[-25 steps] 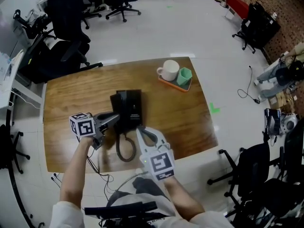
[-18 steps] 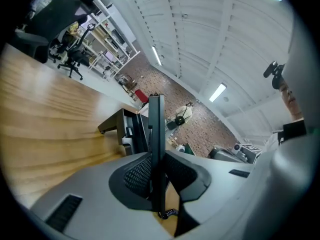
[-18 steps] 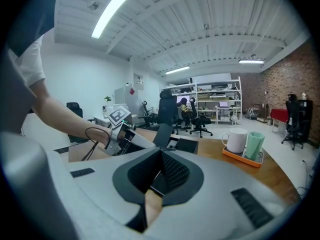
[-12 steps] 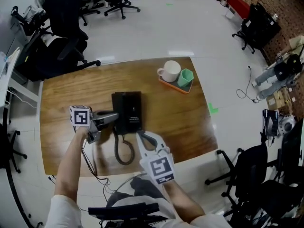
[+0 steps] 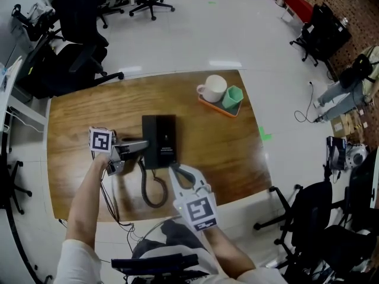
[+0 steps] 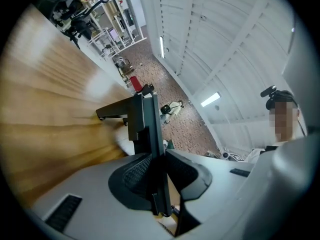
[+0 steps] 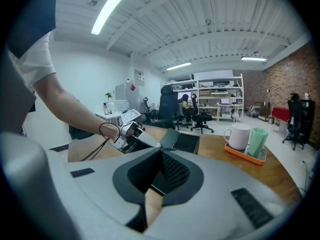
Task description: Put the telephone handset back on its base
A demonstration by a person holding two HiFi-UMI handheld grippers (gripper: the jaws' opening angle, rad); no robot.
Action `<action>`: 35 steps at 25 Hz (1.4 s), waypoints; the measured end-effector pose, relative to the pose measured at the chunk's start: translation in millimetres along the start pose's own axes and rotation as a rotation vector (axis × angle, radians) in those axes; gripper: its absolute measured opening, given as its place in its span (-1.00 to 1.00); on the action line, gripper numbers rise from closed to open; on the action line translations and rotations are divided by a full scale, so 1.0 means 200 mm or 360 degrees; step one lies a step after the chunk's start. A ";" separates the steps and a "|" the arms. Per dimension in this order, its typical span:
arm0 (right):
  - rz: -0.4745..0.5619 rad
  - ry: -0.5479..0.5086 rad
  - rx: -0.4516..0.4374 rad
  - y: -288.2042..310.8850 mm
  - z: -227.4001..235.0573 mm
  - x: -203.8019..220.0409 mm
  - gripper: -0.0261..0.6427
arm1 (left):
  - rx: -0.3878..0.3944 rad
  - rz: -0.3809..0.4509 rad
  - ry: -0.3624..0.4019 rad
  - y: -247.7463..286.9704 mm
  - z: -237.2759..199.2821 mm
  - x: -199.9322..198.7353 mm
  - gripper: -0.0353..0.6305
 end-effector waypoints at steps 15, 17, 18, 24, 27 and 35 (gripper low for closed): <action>-0.0024 -0.0028 -0.0039 0.02 0.00 0.03 -0.91 | 0.0005 -0.0008 -0.0004 0.01 0.01 -0.02 -0.65; -0.0024 -0.0030 -0.0044 0.02 -0.01 0.03 -0.91 | 0.0012 -0.0011 0.0000 0.01 0.01 -0.02 -0.64; -0.0025 -0.0030 -0.0046 0.02 -0.01 0.03 -0.91 | 0.0023 -0.0012 -0.0003 0.01 0.01 -0.02 -0.60; -0.0017 0.0009 -0.0047 0.02 -0.03 0.02 -0.91 | -0.0050 0.0004 -0.0002 -0.01 0.00 -0.02 -0.34; -0.0014 0.0016 -0.0055 0.02 -0.04 0.02 -0.91 | -0.0061 0.0005 0.0010 -0.02 0.01 -0.02 -0.32; -0.0002 -0.0028 -0.0080 0.01 -0.05 0.00 -0.91 | -0.0099 0.0001 0.0044 -0.05 0.05 0.01 -0.32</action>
Point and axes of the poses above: the fingertips, and each gripper's own axes: y forward along the fingers, z to its right, x out of its underside, the point moved 8 cm from there along -y, backward along the fingers, and after that the axes turned 13 degrees about -y, right-handed, at the moved point
